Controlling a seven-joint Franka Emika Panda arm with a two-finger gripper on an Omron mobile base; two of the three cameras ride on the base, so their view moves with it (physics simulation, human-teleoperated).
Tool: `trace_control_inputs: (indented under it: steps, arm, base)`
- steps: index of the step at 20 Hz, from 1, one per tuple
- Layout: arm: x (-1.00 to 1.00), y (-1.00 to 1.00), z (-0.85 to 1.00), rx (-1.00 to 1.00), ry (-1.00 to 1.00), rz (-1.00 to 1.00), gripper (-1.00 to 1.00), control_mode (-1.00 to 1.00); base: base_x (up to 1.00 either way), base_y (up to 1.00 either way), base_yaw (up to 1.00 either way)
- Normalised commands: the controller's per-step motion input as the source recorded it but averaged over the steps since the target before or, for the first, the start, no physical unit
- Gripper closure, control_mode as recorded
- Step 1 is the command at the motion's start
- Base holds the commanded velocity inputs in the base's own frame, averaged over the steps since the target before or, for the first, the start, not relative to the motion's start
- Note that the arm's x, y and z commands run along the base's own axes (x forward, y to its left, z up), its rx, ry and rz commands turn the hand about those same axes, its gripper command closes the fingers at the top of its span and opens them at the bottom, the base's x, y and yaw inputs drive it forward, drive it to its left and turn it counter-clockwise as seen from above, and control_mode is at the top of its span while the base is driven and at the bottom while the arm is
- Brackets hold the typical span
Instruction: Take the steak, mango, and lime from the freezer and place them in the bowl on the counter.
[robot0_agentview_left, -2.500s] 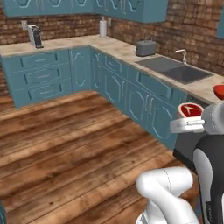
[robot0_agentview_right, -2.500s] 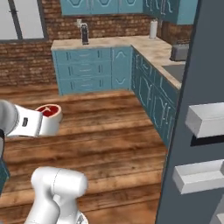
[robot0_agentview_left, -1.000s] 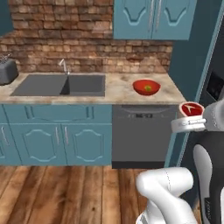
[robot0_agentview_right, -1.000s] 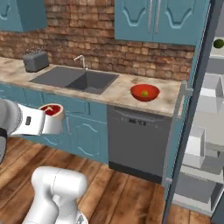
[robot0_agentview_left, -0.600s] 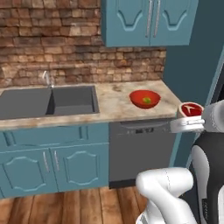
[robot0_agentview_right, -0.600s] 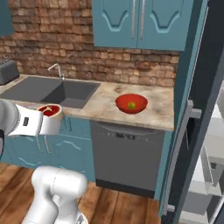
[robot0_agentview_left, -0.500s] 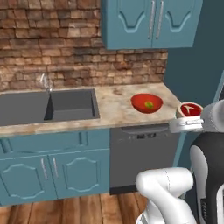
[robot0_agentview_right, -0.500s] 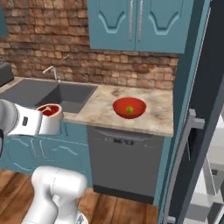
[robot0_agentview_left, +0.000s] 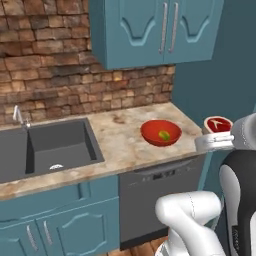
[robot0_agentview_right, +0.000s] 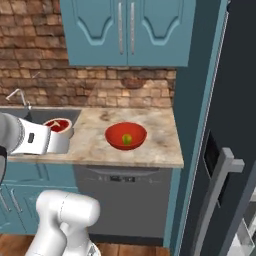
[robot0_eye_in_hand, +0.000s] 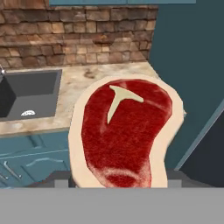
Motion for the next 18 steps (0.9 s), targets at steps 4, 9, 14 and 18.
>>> trace_control_inputs:
  steps: [4,9,14,18]
  arm:
    - [0.0,0.0,0.0,0.0,0.0,0.0,1.0,1.0]
    - [0.0,0.0,0.0,0.0,0.0,0.0,1.0,1.0]
    - [0.0,0.0,0.0,0.0,0.0,0.0,1.0,1.0]
    - [0.0,0.0,0.0,0.0,0.0,0.0,1.0,1.0]
  base:
    - [0.65,-0.01,-0.06]
    - [0.58,-0.28,0.16]
    - [0.47,-0.28,0.18]
    - [0.43,-0.28,0.17]
